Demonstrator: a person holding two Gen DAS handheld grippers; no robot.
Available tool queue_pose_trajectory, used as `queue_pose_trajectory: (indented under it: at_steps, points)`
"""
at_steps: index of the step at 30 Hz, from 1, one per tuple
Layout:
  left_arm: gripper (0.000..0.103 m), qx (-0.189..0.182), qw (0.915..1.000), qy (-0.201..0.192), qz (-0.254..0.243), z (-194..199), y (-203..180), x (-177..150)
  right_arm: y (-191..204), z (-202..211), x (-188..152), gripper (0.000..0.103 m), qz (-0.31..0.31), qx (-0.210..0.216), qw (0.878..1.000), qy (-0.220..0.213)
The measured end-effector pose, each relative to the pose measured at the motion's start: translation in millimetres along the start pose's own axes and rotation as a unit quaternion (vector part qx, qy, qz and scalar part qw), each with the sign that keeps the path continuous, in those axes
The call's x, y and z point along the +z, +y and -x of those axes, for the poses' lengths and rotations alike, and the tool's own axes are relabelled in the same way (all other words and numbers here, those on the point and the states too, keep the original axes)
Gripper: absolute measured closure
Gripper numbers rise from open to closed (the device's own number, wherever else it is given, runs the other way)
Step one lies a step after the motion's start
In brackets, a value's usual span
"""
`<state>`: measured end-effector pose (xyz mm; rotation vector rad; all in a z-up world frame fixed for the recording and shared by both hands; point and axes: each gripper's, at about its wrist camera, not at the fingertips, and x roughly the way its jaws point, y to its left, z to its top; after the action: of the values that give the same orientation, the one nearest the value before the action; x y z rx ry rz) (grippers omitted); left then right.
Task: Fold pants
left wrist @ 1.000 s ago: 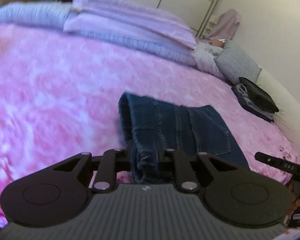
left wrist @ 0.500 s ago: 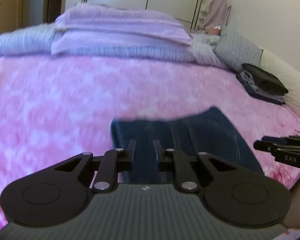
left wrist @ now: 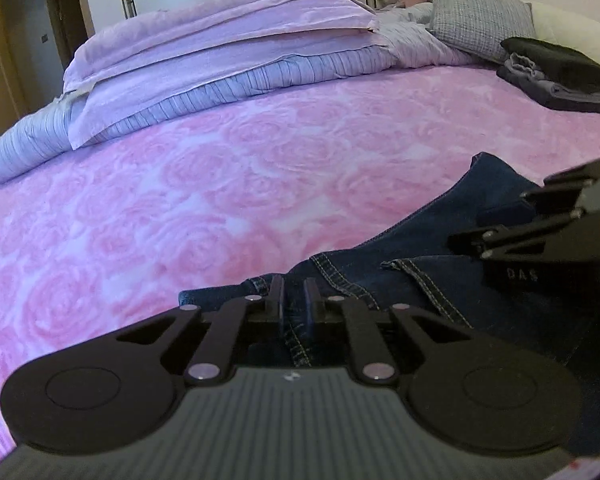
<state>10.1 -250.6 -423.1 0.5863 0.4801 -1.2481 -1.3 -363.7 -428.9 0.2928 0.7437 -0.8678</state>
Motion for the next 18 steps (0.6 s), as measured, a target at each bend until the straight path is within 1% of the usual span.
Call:
queue_pose_trajectory:
  at_steps: [1, 3, 5, 7, 8, 10, 13, 14, 15, 17, 18]
  points:
    - [0.093, -0.005, 0.9999, 0.001, 0.011, 1, 3, 1, -4, 3, 1, 0.074, -0.005, 0.001, 1.0, 0.002]
    - [0.093, -0.018, 0.9991, 0.007, 0.038, 7, 12, 5, -6, 18, 1, 0.073, -0.012, -0.011, 1.0, 0.004]
    - [0.093, -0.025, 0.9976, 0.007, 0.064, 27, 17, 9, -7, 42, -1, 0.073, -0.02, -0.016, 1.0, 0.007]
    - [0.088, -0.046, 0.9955, 0.003, 0.082, 51, 19, 10, -5, 72, -9, 0.073, -0.028, -0.015, 0.999, 0.008]
    - [0.087, -0.058, 0.9944, 0.005, 0.088, 61, 19, 9, -3, 86, -14, 0.073, -0.032, -0.016, 0.999, 0.007]
    - [0.087, -0.077, 0.9932, 0.011, 0.087, 79, 14, 0, -1, 106, -29, 0.073, -0.043, -0.021, 0.999, 0.019]
    - [0.087, -0.078, 0.9923, 0.048, 0.083, 81, 5, -21, 2, 112, -51, 0.073, -0.061, -0.035, 0.996, 0.048]
    - [0.088, -0.074, 0.9916, 0.062, 0.086, 77, 3, -27, 4, 110, -56, 0.073, -0.058, -0.036, 0.997, 0.048]
    - [0.087, -0.069, 0.9916, 0.065, 0.089, 76, 1, -31, 7, 113, -57, 0.072, -0.049, -0.041, 0.997, 0.043]
    - [0.088, -0.061, 0.9921, 0.062, 0.091, 83, -1, -28, 14, 121, -52, 0.072, -0.041, -0.062, 0.996, 0.053]
    - [0.087, -0.064, 0.9916, 0.06, 0.095, 89, -2, -25, 16, 127, -49, 0.072, -0.041, -0.067, 0.996, 0.051]
